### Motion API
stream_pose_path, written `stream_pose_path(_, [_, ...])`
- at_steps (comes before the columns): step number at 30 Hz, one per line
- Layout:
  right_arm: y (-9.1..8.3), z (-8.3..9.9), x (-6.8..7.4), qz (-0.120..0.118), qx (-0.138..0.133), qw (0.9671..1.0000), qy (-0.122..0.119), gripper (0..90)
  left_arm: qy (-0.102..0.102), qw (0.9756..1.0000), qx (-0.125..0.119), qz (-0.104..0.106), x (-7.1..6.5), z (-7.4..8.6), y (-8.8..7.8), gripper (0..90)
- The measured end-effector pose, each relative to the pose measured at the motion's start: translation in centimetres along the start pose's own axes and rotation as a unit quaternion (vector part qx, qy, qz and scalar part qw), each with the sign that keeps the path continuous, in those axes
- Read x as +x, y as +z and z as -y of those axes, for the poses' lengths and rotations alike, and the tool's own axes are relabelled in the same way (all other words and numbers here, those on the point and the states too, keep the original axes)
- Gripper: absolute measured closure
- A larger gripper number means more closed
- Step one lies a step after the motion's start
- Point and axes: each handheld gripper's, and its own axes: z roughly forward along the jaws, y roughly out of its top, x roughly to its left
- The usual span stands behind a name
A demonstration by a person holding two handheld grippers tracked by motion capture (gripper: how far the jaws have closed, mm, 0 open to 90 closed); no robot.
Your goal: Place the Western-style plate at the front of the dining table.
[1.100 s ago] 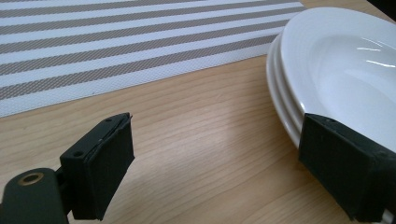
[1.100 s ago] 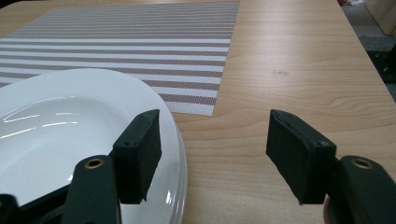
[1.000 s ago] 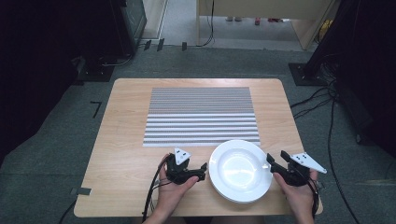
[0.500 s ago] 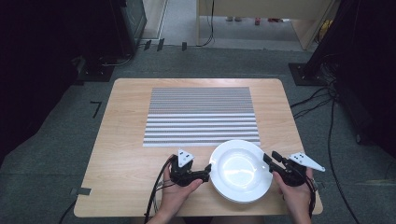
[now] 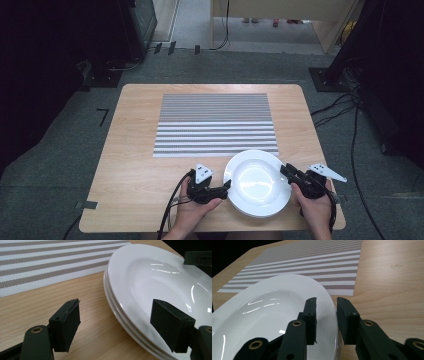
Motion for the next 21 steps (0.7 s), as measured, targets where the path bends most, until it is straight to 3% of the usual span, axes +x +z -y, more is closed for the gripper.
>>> stream_pose_path(3, [-0.11,0.05,-0.11,-0.001,-0.001,0.9999,0.017,73.9,0.002,0.9999,0.005,0.014,-0.18,0.24,0.15,35.2])
stream_pose_path(7, [-0.12,0.07,-0.26,-0.004,-0.004,0.9996,0.026,74.8,0.003,0.9994,0.008,0.034,-0.39,0.39,0.26,41.0])
stream_pose_path(21, [-0.48,0.04,-0.46,-0.008,-0.009,0.9985,0.054,76.3,0.003,0.9984,0.015,0.054,-0.91,0.78,0.53,43.3])
